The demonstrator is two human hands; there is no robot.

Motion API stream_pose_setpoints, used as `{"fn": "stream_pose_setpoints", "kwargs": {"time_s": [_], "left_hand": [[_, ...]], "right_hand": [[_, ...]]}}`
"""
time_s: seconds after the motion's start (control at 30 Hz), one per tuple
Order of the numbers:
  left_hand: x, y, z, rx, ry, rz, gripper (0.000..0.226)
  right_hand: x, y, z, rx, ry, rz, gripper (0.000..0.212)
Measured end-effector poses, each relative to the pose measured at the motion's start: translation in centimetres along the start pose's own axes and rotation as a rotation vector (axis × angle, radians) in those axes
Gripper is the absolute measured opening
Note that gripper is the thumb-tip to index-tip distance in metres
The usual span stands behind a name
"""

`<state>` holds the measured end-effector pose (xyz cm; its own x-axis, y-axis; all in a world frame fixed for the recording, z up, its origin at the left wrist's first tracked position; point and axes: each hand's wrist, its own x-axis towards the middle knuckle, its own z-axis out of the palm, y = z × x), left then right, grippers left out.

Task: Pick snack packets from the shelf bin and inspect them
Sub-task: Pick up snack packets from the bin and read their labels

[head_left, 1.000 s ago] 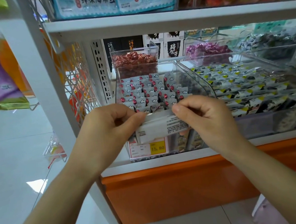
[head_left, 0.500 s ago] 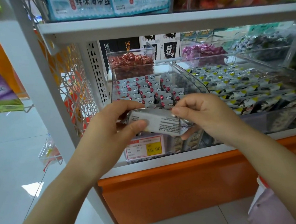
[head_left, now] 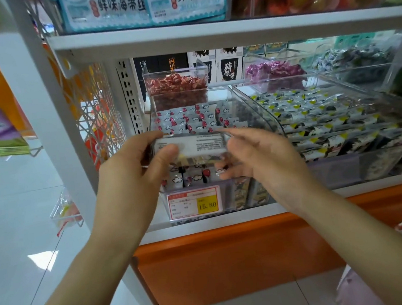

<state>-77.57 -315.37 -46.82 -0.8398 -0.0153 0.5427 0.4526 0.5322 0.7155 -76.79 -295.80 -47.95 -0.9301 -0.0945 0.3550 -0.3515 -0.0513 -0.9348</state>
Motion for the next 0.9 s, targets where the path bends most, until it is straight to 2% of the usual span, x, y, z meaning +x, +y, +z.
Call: {"fn": "stream_pose_setpoints", "kwargs": {"time_s": [0.1, 0.2, 0.3, 0.43, 0.57, 0.7, 0.83, 0.9], "left_hand": [[0.0, 0.2, 0.1, -0.007, 0.017, 0.015, 0.056], [0.6, -0.1, 0.0, 0.081, -0.015, 0.086, 0.065], [2.5, -1.4, -0.2, 0.388, -0.067, 0.134, 0.065], [3.4, -3.2, 0.3, 0.53, -0.266, 0.074, 0.08], [3.0, -4.1, 0.8, 0.48, -0.327, 0.041, 0.093], [3.2, -4.4, 0.8, 0.472, -0.342, 0.049, 0.092], [3.2, -4.5, 0.9, 0.436, -0.38, 0.024, 0.092], [3.3, -4.6, 0.9, 0.411, -0.399, 0.007, 0.091]], "right_hand": [[0.1, 0.1, 0.6, -0.137, 0.051, -0.052, 0.047], [1.5, -0.1, 0.3, -0.13, 0.168, -0.044, 0.024], [4.5, -0.4, -0.1, -0.203, 0.298, -0.054, 0.009], [9.5, -0.3, 1.3, -0.318, 0.326, -0.087, 0.022], [13.3, 0.5, 2.8, -0.566, 0.231, -0.145, 0.025], [15.9, 1.2, 3.0, -0.843, 0.043, -0.201, 0.03], [17.1, 1.9, 3.6, -1.009, -0.059, -0.232, 0.029], [17.2, 2.7, 4.0, -1.093, -0.179, -0.201, 0.028]]}}
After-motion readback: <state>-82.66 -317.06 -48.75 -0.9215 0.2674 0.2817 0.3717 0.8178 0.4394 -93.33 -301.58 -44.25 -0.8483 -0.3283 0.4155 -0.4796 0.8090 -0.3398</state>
